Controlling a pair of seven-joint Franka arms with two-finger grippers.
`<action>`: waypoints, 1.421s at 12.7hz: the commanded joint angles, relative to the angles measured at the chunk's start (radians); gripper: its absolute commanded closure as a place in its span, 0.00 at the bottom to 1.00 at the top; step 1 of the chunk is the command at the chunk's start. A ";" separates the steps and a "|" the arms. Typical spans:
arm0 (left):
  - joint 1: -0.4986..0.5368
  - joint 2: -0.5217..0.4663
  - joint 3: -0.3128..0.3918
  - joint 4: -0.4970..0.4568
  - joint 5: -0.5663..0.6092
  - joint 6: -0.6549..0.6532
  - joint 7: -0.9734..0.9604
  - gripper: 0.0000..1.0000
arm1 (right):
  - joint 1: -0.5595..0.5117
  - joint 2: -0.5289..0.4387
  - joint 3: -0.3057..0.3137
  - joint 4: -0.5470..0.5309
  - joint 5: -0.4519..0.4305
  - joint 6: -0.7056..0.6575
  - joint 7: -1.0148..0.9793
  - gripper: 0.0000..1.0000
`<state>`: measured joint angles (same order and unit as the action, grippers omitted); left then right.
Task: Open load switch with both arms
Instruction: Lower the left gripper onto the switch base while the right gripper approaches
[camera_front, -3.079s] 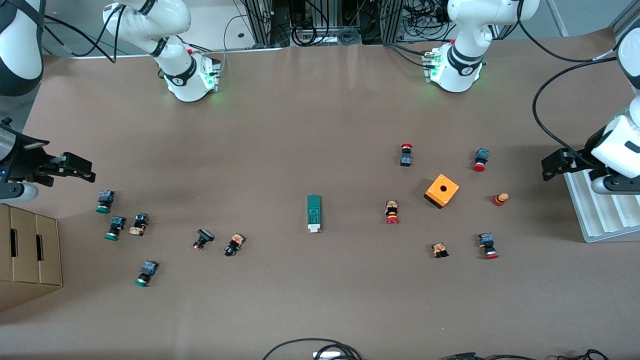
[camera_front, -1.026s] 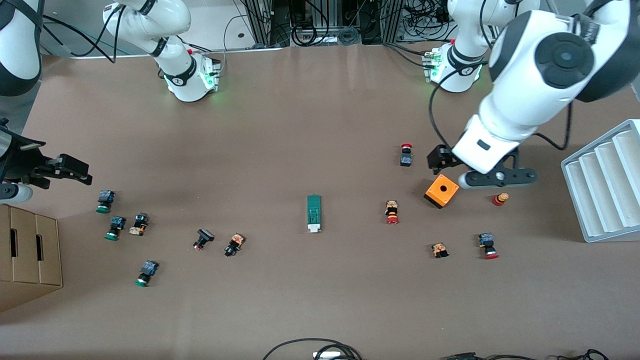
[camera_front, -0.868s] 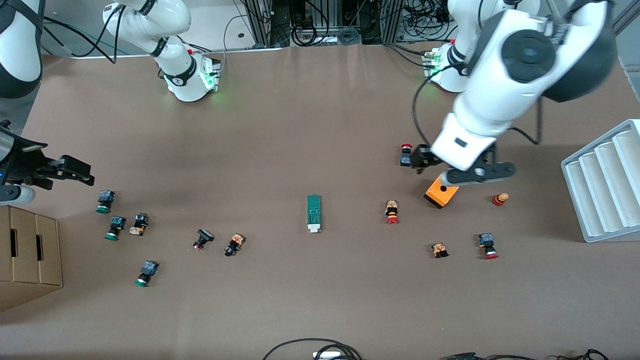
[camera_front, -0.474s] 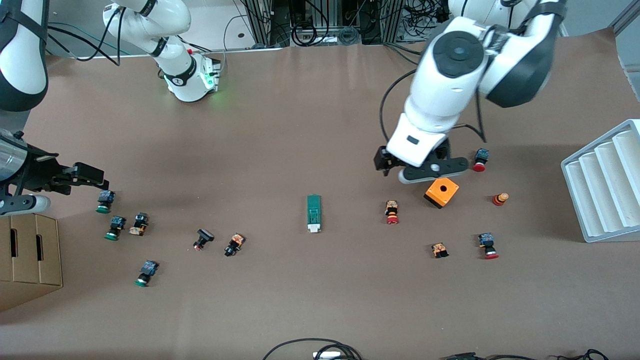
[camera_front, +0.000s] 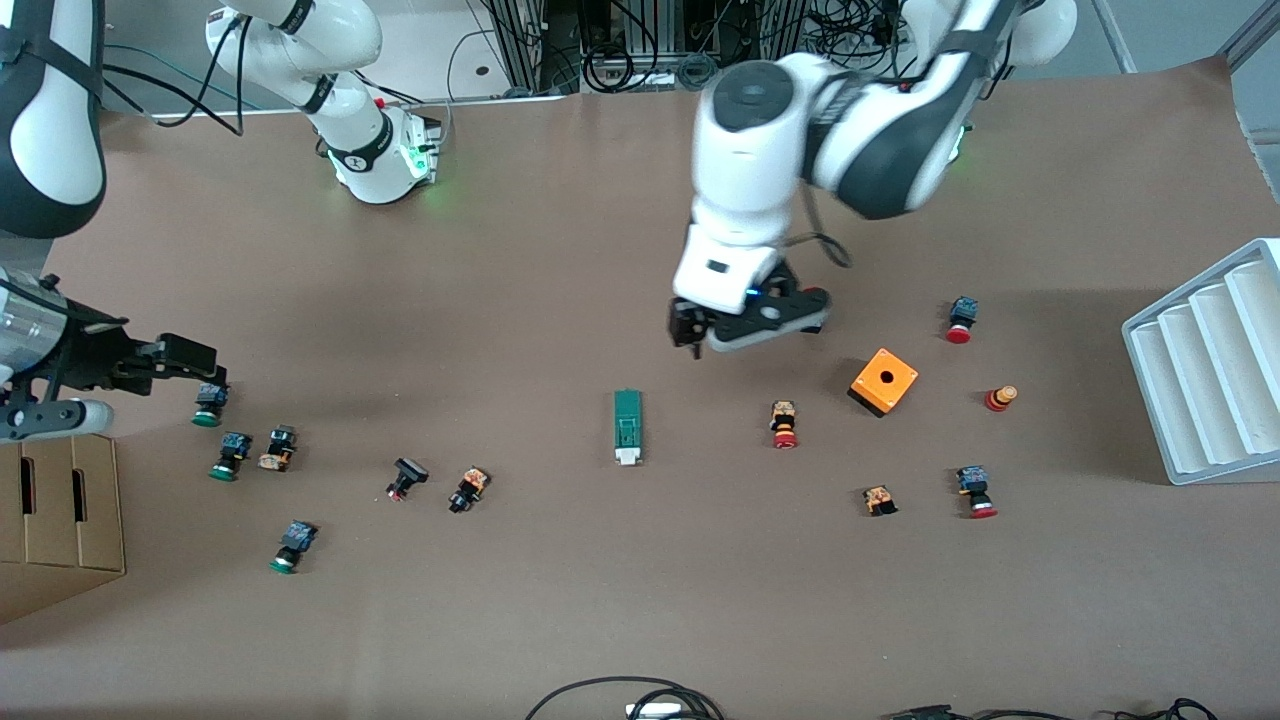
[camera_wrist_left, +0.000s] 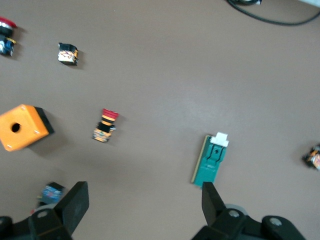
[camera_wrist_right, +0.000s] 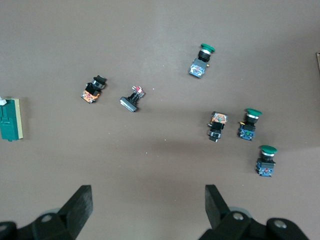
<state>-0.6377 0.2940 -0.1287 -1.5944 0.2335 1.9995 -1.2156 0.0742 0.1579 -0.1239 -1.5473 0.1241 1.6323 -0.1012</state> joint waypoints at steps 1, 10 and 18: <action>-0.091 0.066 0.012 0.010 0.123 0.041 -0.169 0.00 | 0.004 0.041 0.004 0.009 0.063 0.018 -0.002 0.00; -0.293 0.312 0.014 0.010 0.669 0.186 -0.827 0.00 | 0.010 0.152 0.007 0.012 0.256 0.093 -0.043 0.00; -0.375 0.490 0.017 0.002 1.072 0.177 -1.030 0.00 | 0.053 0.193 0.009 0.012 0.259 0.133 -0.043 0.00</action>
<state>-0.9870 0.7605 -0.1275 -1.6011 1.2512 2.1783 -2.1997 0.1259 0.3411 -0.1108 -1.5486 0.3553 1.7502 -0.1355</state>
